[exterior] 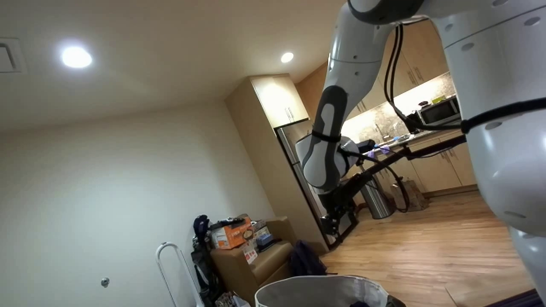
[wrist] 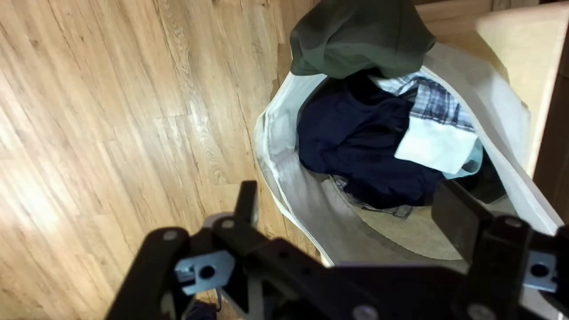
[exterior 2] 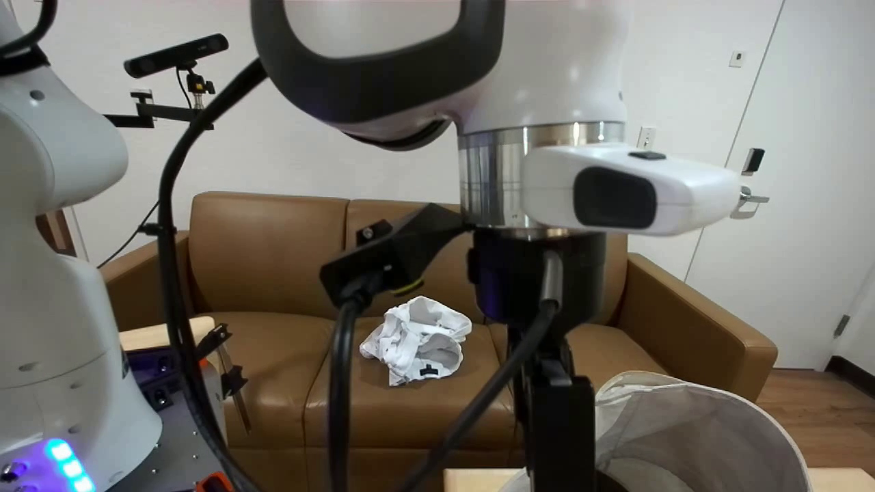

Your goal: Take the black clothing out of the pink laundry bag and place it on top of the white clothing on the sofa

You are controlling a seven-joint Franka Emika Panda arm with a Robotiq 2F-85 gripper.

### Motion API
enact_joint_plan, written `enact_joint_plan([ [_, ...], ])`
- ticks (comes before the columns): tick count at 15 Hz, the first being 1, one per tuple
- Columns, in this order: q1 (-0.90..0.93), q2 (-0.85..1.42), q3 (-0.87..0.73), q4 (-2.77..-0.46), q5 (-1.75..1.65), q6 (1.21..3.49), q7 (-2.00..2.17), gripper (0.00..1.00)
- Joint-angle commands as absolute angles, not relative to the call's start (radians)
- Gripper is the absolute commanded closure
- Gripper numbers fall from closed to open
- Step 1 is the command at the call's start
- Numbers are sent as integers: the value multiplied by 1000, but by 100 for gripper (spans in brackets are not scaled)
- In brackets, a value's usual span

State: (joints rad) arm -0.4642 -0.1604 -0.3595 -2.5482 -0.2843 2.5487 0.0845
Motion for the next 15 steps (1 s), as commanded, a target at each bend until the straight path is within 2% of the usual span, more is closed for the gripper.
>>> enact_joint_plan([
  [1,-460,-170,-361,-2551,-283,2546,83,0],
  [6,-403,109,-421,-2354,-33,2490,-244,0],
  [13,-513,541,-372,-1993,-58,2305,-400,0],
  [14,-482,405,-382,-2126,-82,2375,-336,0],
  [15,-492,451,-376,-2092,-84,2368,-337,0],
])
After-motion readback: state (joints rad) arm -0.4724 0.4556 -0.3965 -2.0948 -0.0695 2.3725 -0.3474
